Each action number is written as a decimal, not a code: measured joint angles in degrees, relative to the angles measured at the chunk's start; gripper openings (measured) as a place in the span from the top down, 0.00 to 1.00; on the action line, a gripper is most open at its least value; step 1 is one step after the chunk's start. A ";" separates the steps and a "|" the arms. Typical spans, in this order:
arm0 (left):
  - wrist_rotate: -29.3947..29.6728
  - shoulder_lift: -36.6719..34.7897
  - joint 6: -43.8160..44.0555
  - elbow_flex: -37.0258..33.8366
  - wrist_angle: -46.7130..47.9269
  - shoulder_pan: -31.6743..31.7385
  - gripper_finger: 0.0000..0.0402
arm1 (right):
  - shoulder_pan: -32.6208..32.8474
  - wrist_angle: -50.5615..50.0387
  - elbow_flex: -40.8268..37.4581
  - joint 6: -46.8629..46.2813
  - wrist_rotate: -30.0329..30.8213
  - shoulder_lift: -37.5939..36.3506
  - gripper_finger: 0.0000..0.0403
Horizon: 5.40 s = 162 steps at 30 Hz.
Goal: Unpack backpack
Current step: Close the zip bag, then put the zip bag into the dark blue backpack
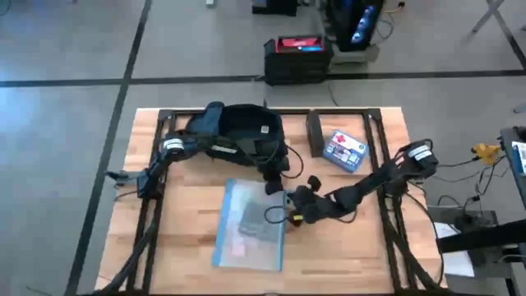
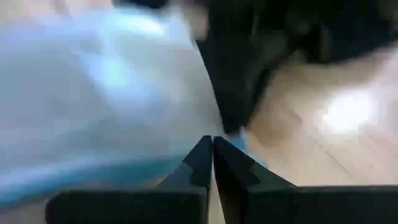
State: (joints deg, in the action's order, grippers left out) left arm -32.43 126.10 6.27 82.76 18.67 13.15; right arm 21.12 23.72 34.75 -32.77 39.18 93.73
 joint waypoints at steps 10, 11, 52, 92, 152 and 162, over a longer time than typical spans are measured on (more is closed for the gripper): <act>0.12 0.00 0.01 -0.06 -0.46 0.10 1.00 | -3.89 5.75 -3.42 -1.92 -1.97 3.28 1.00; 0.14 0.00 0.01 -0.09 -0.55 0.12 1.00 | -3.91 6.07 -2.45 -0.99 -1.97 4.08 1.00; 5.63 1.64 4.66 -0.17 -9.60 -0.24 1.00 | 15.83 0.95 1.31 -21.57 -8.08 10.96 1.00; 5.89 1.36 1.58 0.13 -5.29 3.98 1.00 | 9.13 -20.66 9.84 -11.83 2.86 8.59 1.00; 3.80 -1.71 1.62 -0.58 -4.28 6.12 1.00 | 40.35 -39.33 9.27 -18.42 9.19 -3.60 0.73; 13.10 -13.95 -2.64 -0.50 -2.16 1.94 1.00 | 33.76 -32.34 9.38 9.73 13.90 -0.51 0.38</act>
State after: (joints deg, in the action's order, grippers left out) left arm -19.33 112.16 3.64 82.26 16.51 15.09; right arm 54.88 -8.62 44.13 -23.04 53.08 93.22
